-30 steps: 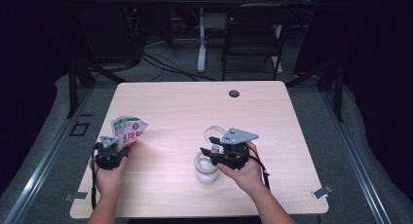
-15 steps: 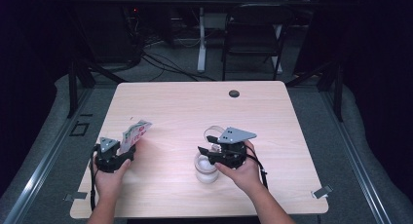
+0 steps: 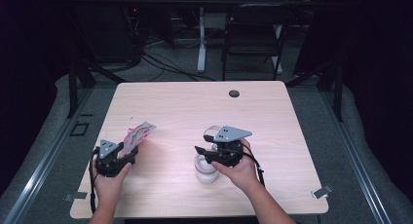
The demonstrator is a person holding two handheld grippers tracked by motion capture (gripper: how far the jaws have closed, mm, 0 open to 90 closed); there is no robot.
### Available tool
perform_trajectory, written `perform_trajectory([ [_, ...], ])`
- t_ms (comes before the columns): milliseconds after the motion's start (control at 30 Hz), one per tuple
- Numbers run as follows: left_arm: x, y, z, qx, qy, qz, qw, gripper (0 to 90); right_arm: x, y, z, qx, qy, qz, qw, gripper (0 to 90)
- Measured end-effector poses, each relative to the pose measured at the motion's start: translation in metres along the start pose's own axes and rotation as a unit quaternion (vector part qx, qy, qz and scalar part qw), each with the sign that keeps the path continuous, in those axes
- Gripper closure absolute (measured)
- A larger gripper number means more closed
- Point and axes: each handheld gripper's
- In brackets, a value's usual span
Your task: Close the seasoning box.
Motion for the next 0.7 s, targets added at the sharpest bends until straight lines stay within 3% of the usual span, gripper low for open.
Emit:
perform_trajectory([
  [200,-0.001,-0.003,0.007,0.028,0.007,-0.007,0.9996,44.9,-0.003,0.0,-0.001,0.0,-0.002,-0.002,1.0,51.9],
  [400,-0.004,-0.005,0.018,0.038,0.029,-0.011,0.9988,49.4,-0.004,-0.003,-0.001,0.005,-0.006,-0.008,0.9999,55.7],
  [500,-0.005,-0.005,0.021,0.045,0.028,-0.01,0.9986,49.5,-0.004,-0.005,-0.001,0.01,-0.01,-0.01,0.9998,56.0],
  [700,-0.009,-0.008,0.029,0.049,0.044,-0.006,0.9978,48.6,-0.005,-0.009,-0.002,0.006,-0.005,0.001,1.0,52.0],
])
Point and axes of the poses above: each handheld gripper's, and its own axes: y roughly forward along the jaws, x roughly out of its underside, z roughly to its right, and after that the axes turned 8 degrees about -y, right-handed
